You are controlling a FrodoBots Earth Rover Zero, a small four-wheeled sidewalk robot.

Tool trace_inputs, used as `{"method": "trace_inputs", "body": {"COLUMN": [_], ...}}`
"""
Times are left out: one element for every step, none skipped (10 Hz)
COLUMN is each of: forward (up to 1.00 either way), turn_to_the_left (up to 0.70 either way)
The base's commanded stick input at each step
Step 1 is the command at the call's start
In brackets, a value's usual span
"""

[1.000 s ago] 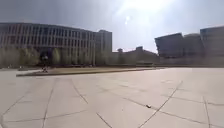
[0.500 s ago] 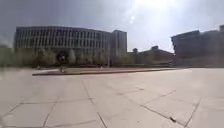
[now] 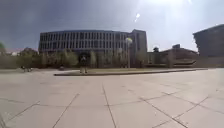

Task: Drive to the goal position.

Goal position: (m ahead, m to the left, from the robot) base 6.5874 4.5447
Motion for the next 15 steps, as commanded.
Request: {"method": "trace_inputs", "body": {"forward": [0.70,0.70,0.70,0.70,0.70,0.70,0.70,0.70,0.70,0.70,0.70,0.70,0.70,0.70,0.70], "turn_to_the_left": [0.01,0.01,0.01,0.01,0.01,0.01,0.01,0.01,0.01,0.01,0.01,0.01,0.01,0.01,0.01]}}
